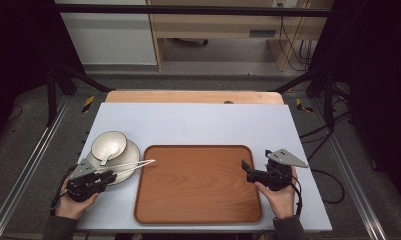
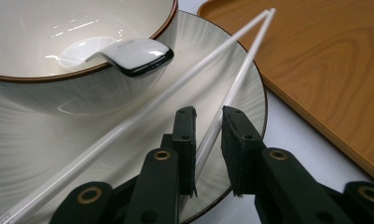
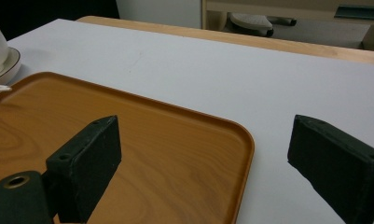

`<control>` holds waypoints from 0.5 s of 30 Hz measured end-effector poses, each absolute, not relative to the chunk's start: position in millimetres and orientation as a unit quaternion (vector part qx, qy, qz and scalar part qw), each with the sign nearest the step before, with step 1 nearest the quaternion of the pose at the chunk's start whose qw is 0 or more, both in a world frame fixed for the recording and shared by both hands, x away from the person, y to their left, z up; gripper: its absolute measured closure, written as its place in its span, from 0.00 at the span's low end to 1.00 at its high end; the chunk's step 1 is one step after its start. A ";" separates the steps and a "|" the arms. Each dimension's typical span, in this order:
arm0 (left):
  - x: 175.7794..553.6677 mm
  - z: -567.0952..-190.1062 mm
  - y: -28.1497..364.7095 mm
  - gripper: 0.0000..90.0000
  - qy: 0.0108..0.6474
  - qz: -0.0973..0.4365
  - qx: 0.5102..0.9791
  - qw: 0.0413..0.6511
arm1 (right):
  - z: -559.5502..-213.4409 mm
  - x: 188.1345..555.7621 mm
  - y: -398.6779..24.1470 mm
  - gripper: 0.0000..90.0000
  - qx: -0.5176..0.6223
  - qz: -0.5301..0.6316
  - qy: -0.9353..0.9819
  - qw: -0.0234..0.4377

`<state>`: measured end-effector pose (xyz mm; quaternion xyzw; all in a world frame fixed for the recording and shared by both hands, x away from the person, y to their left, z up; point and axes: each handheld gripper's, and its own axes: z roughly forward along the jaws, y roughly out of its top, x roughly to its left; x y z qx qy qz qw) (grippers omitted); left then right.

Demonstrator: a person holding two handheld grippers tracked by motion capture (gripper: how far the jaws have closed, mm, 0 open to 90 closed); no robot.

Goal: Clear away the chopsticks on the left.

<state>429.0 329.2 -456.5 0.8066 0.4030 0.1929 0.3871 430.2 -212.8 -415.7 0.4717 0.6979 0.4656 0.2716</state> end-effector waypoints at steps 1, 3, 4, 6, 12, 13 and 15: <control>429.0 -456.5 329.2 0.85 0.403 0.193 0.807 0.387 | -415.6 430.2 -212.7 0.11 0.472 0.466 0.697 0.271; 428.7 -456.3 326.7 0.86 0.404 0.193 0.807 0.384 | -415.6 430.2 -212.7 0.11 0.472 0.466 0.697 0.271; 428.7 -456.1 326.1 0.86 0.404 0.193 0.808 0.383 | -415.7 430.3 -212.6 0.11 0.472 0.466 0.698 0.272; 429.0 -456.0 324.5 0.87 0.407 0.194 0.806 0.382 | -416.0 430.4 -212.5 0.11 0.471 0.465 0.698 0.272; 429.8 -455.7 319.5 0.91 0.413 0.192 0.805 0.381 | -415.9 430.3 -212.0 0.11 0.472 0.463 0.699 0.272; 429.7 -455.6 318.8 0.91 0.413 0.191 0.805 0.380 | -415.9 430.2 -212.0 0.11 0.472 0.463 0.699 0.271; 429.7 -455.5 318.3 0.92 0.413 0.193 0.805 0.379 | -415.9 430.2 -212.1 0.11 0.472 0.464 0.699 0.271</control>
